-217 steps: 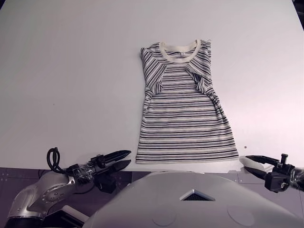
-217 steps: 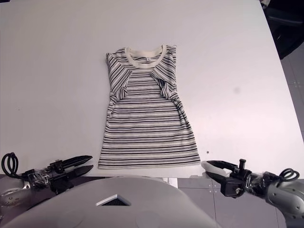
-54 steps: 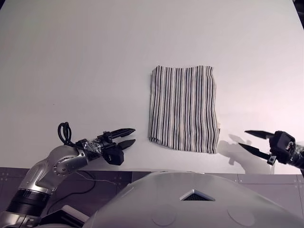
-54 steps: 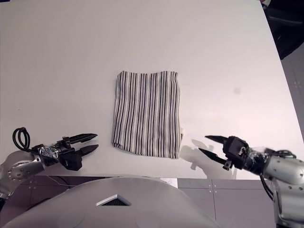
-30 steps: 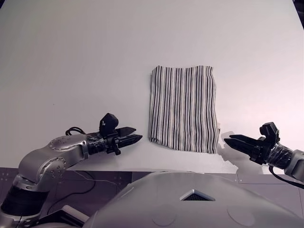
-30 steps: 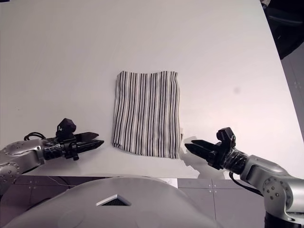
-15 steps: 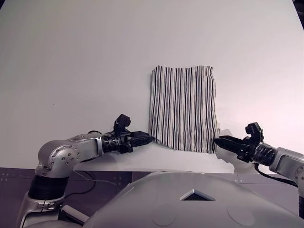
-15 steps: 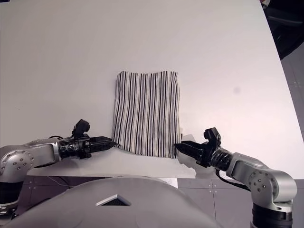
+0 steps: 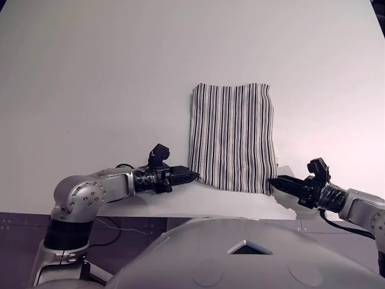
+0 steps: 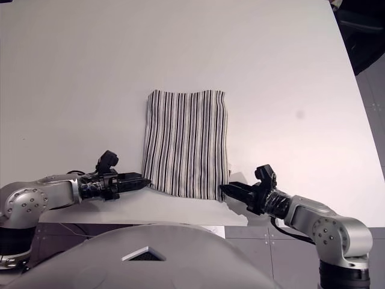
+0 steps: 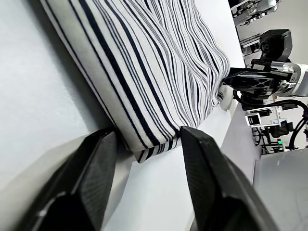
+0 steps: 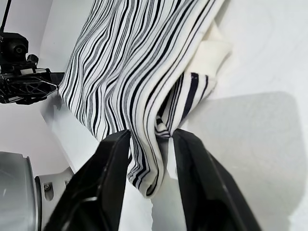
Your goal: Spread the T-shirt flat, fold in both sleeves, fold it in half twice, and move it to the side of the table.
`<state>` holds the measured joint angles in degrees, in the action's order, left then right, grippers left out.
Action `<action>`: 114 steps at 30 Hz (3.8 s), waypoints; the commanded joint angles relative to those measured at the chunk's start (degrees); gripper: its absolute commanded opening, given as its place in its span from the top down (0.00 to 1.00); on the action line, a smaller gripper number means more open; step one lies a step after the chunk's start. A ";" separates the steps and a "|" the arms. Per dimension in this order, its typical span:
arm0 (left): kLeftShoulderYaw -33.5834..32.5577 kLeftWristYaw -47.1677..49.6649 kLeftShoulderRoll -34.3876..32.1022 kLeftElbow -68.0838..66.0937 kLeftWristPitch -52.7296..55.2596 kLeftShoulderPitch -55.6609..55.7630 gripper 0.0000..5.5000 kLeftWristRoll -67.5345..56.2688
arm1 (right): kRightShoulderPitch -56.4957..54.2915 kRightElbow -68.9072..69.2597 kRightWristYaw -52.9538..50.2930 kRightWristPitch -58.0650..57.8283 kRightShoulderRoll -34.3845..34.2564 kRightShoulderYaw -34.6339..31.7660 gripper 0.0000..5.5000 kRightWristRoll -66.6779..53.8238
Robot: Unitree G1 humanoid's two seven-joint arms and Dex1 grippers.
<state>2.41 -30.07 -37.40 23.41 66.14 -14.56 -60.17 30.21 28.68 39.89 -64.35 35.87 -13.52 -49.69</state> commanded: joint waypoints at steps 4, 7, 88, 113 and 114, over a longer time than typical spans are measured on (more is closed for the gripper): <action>-1.72 1.35 1.89 0.45 2.29 0.62 0.77 -0.88 | 0.45 -0.26 -1.50 0.08 0.16 2.12 0.95 0.80; -2.32 1.03 1.92 -0.04 2.76 1.11 0.85 -0.65 | 0.12 -0.46 -1.77 1.32 -0.24 1.99 0.98 1.05; -10.02 17.47 -1.56 4.61 0.42 4.43 0.96 -22.83 | -7.00 0.58 -11.32 1.14 6.91 -7.93 0.98 -25.77; -13.70 29.45 23.85 -18.47 -5.72 23.27 0.77 -4.12 | -35.04 -21.74 -21.00 2.75 -10.33 -3.08 0.76 -14.45; -14.22 30.87 25.00 -18.42 -6.01 23.13 0.77 -3.77 | -34.97 -20.80 -21.81 3.61 -10.66 -3.44 0.76 -13.50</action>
<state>-10.32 -2.32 -14.45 5.34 60.49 8.61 -64.08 -3.88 5.95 19.97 -61.99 26.08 -15.58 -63.36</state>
